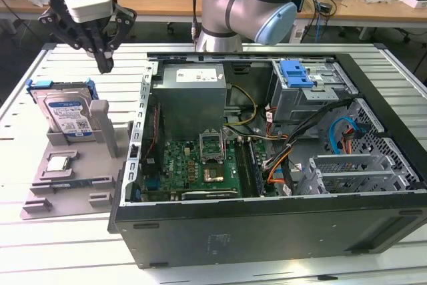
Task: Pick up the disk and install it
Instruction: 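Reach for the disk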
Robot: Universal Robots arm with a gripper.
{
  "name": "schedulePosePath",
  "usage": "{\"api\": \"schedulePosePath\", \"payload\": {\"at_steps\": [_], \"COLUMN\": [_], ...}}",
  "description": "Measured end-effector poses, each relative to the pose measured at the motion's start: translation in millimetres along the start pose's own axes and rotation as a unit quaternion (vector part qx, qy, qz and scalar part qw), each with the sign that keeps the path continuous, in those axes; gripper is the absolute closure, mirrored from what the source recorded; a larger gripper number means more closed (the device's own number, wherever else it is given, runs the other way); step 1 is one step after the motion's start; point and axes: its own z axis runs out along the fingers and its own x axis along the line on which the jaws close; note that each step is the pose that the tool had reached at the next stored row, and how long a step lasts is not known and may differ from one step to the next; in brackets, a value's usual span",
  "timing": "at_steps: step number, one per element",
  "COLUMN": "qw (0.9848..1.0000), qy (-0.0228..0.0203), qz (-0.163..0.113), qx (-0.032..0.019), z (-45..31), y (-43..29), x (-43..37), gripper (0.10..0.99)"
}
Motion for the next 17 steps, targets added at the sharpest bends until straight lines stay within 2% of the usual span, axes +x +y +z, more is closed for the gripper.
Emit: {"api": "schedulePosePath", "payload": {"at_steps": [17], "qw": [1.0], "qy": [0.0], "qz": [0.0], "qx": [0.0], "z": [-0.7], "y": [-1.8], "x": [24.6], "gripper": [0.98]}}
